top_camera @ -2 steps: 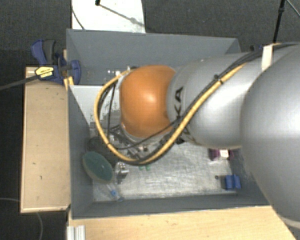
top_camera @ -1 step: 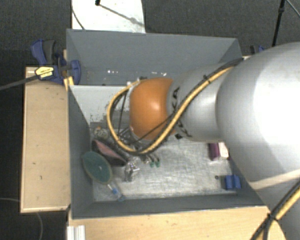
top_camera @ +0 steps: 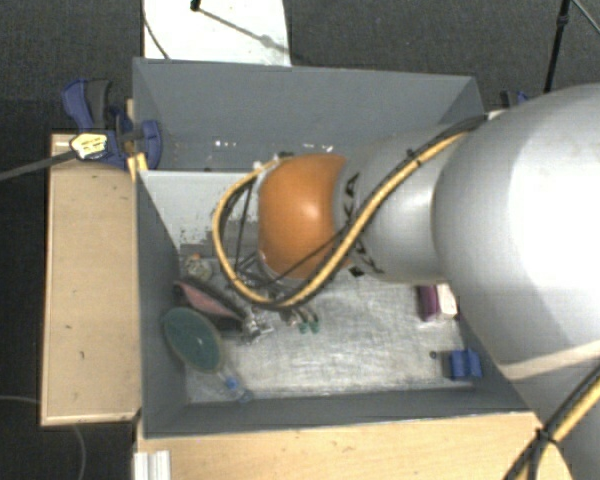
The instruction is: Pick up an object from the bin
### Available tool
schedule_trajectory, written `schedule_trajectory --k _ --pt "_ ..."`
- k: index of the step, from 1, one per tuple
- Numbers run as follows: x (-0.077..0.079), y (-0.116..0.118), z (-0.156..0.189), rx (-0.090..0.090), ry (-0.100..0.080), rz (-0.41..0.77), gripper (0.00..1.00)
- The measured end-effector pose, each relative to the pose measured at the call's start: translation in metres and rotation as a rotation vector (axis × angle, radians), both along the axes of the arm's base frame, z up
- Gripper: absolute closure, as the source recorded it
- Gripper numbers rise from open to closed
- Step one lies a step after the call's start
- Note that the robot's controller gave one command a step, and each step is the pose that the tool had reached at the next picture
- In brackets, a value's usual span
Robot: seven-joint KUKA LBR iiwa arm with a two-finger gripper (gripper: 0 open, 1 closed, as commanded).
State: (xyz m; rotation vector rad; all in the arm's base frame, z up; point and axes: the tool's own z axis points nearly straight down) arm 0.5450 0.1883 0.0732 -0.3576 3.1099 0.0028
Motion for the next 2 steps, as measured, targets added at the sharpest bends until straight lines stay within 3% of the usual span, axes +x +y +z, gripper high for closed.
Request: schedule_trajectory --k 1,2 --pt "0.011 -0.012 0.155 -0.003 0.001 0.209 1.00" --pt "0.013 0.012 0.093 -0.003 0.015 0.184 1.00"
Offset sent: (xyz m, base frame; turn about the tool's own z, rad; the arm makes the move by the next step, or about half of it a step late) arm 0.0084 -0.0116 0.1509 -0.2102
